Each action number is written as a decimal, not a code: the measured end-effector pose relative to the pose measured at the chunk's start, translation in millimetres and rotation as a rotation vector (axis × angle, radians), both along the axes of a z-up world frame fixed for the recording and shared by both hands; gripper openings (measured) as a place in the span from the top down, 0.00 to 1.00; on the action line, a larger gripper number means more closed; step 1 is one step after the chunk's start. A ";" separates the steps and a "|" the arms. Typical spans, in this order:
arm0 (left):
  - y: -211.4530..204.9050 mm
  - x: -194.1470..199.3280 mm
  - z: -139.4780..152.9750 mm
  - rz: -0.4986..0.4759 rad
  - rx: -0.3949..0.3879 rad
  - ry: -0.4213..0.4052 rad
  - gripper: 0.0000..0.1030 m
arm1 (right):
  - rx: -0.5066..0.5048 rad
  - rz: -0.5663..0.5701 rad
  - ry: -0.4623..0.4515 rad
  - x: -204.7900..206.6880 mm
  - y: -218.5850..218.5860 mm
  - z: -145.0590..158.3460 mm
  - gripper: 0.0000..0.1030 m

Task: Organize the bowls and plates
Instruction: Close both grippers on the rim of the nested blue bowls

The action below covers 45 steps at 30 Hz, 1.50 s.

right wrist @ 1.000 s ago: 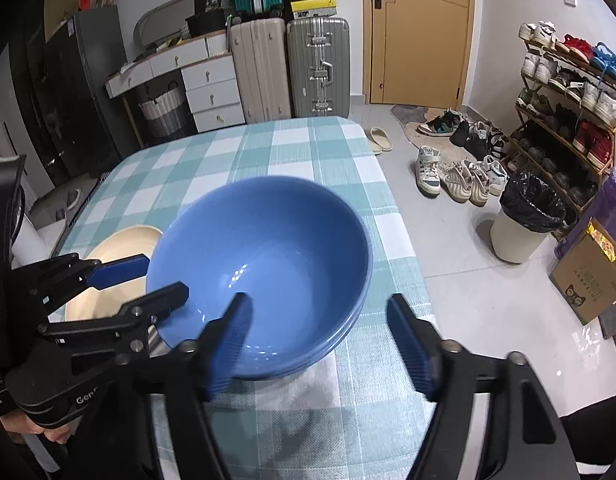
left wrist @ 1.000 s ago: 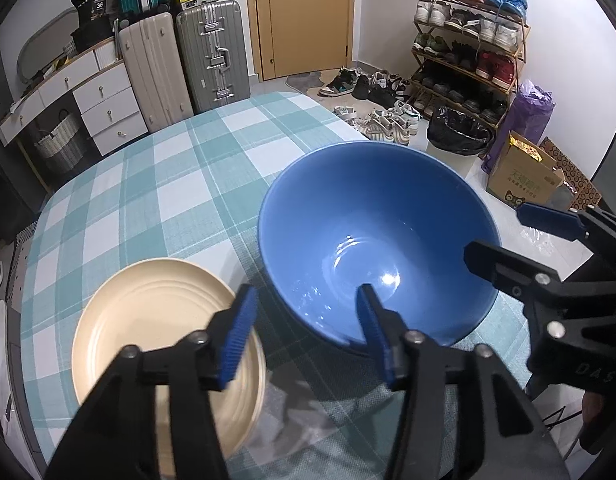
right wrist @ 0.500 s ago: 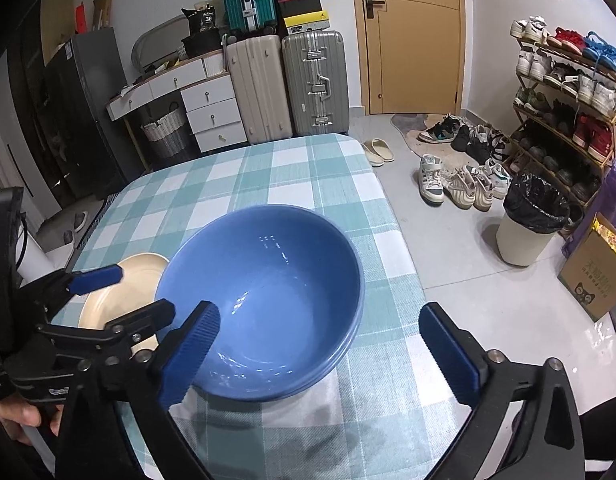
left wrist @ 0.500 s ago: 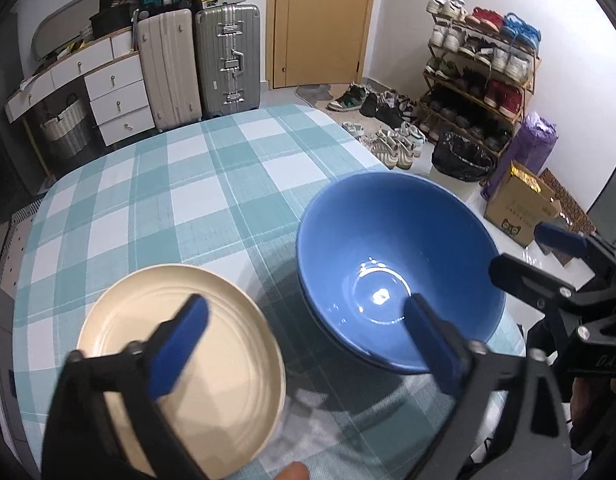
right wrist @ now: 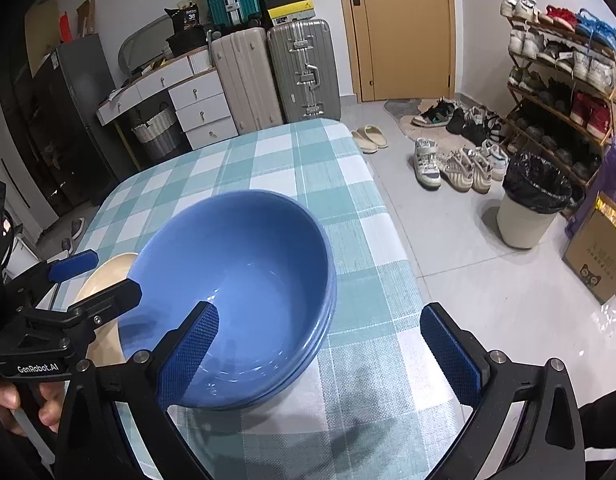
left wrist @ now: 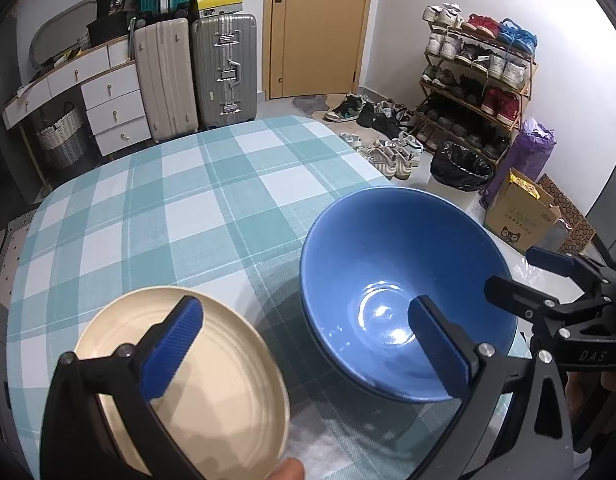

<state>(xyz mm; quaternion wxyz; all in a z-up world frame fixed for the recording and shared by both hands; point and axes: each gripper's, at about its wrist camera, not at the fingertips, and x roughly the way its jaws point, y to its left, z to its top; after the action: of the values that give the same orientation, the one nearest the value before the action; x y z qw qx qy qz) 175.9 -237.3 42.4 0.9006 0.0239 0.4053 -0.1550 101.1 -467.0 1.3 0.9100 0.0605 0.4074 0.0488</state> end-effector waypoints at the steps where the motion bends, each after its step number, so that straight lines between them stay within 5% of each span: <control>1: -0.8 0.6 -0.6 -0.003 0.001 -0.003 0.00 | 0.007 -0.002 0.003 0.7 -1.3 -1.7 0.01; 16: -3.5 16.5 -27.7 -0.025 -0.030 0.106 0.02 | 0.073 -0.007 0.047 16.4 -9.6 -26.6 0.02; 25: -5.0 21.6 -34.1 -0.029 -0.059 0.130 0.03 | 0.078 0.003 0.063 22.0 -7.9 -36.0 0.14; 34: -11.0 21.8 -38.8 -0.045 -0.075 0.155 0.13 | 0.080 0.012 0.074 21.4 -9.3 -39.6 0.23; 45: -17.9 23.3 -48.2 -0.058 -0.105 0.224 0.42 | 0.103 0.039 0.088 24.2 -3.0 -42.9 0.41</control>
<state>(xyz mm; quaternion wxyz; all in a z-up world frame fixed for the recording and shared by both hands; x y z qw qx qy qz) 199.3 -255.2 -5.8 0.8450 -0.0291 0.4937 -0.2037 125.4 -470.0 -41.5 0.8856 0.1015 0.4452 0.0846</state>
